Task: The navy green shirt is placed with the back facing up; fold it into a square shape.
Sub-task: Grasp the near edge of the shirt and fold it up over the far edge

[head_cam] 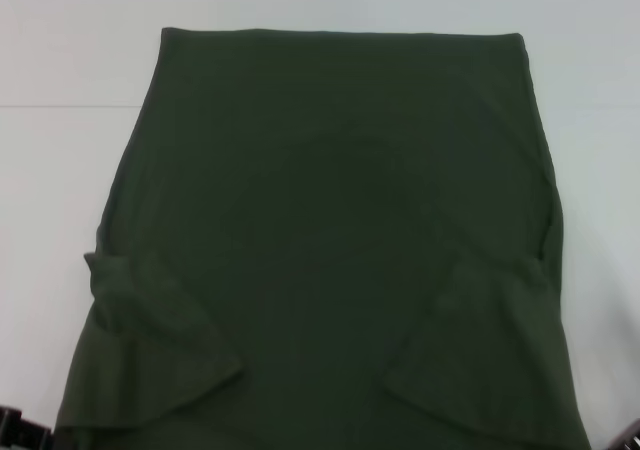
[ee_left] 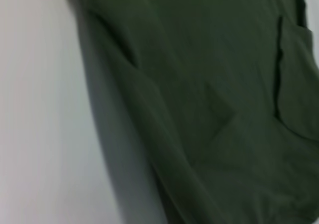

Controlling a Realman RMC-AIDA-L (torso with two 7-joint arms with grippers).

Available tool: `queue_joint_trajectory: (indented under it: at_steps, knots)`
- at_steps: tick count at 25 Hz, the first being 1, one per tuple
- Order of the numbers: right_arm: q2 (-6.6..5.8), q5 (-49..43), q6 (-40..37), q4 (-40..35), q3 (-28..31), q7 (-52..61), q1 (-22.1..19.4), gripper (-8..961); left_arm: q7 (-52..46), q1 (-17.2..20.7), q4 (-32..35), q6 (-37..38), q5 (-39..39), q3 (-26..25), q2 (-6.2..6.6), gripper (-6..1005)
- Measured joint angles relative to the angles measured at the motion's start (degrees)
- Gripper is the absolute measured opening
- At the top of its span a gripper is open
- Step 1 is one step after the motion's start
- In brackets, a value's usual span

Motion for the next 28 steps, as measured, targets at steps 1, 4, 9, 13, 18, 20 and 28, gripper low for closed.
queue_joint_trajectory:
  at_steps: [1, 4, 9, 13, 18, 20, 28]
  knots:
    - [-0.23, -0.01, -0.71, 0.01, 0.07, -1.03, -0.33, 68, 0.34, 0.05, -0.23, 0.98, 0.0, 0.0, 0.09, -2]
    - [-0.87, -0.21, -2.38, 0.04, 0.09, -3.43, -1.15, 67, 1.95, 0.02, -1.72, 4.77, 0.18, 0.1, 0.44, -1]
    - [-1.32, -0.52, -2.91, 0.88, -1.44, -5.82, -2.27, 68, 3.75, 0.21, -4.85, 7.69, 0.7, 1.16, 0.75, -1]
    - [-1.42, -0.5, -2.9, 1.58, -1.62, -6.49, -2.41, 68, 4.23, 0.25, -5.47, 7.81, 0.36, 0.75, 0.75, -1]
    - [-1.42, -0.02, -2.9, 1.62, 0.92, -6.45, -2.01, 69, 5.04, -0.47, -5.7, 7.8, -1.03, -2.87, 0.77, 0]
    - [-1.45, 0.42, -2.9, 1.64, 3.87, -6.35, -1.82, 69, 5.14, -0.81, -5.91, 7.36, -2.89, -5.42, 0.91, 0]
    - [-3.81, 9.69, -0.38, 3.27, 15.91, -4.43, -1.46, 70, 3.17, -2.57, -7.49, -0.28, -9.98, -15.57, 0.51, 0]
